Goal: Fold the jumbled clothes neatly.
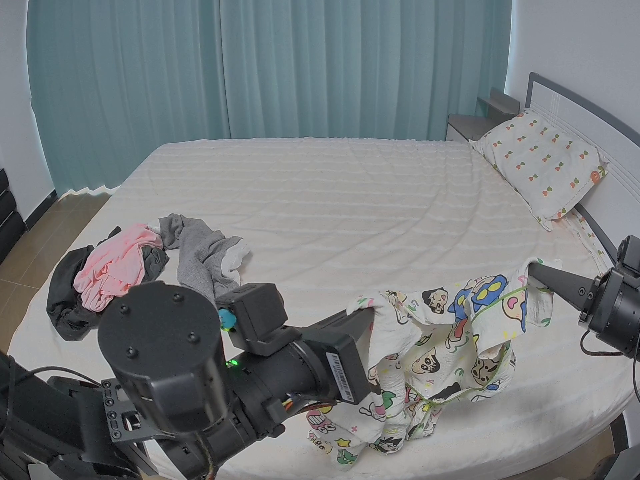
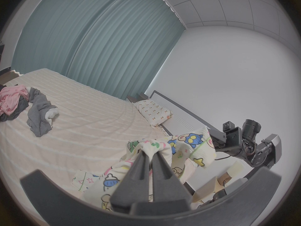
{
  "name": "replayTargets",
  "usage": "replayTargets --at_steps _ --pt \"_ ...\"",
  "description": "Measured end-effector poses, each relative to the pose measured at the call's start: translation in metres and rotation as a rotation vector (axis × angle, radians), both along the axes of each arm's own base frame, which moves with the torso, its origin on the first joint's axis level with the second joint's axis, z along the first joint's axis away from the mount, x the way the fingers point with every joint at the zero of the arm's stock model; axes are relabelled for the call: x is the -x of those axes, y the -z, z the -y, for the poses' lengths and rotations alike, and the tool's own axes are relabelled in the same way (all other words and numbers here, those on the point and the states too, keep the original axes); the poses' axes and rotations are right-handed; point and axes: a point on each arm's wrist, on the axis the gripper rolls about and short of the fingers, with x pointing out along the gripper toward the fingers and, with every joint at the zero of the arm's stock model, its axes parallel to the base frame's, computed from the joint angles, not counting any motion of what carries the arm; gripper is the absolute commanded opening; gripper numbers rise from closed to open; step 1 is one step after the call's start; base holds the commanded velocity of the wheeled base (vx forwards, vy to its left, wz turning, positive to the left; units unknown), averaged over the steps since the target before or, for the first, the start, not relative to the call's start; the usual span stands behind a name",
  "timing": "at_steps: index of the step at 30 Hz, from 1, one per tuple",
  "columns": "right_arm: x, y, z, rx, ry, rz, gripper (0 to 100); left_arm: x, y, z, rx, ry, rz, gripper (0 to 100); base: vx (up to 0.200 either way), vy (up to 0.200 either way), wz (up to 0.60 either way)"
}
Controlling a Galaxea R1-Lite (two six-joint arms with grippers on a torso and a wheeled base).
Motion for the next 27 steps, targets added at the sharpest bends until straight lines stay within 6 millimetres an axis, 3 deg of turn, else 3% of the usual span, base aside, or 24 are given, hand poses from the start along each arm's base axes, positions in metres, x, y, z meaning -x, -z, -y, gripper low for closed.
replayTargets --at_steps 14,21,27 --pt "0.007 -0.004 0.002 -0.016 -0.027 0.028 0 0.000 -0.001 -0.001 0.000 -0.036 0.004 0 -0.200 0.000 0.00" --pt "0.013 -0.010 0.005 -0.033 -0.049 0.062 0 0.001 -0.009 -0.004 0.025 -0.043 0.022 0 0.000 0.000 0.00" --pt "0.024 -0.023 0.009 -0.065 -0.101 0.130 0 0.006 -0.033 -0.013 0.132 -0.040 0.090 0 0.000 0.000 0.00"
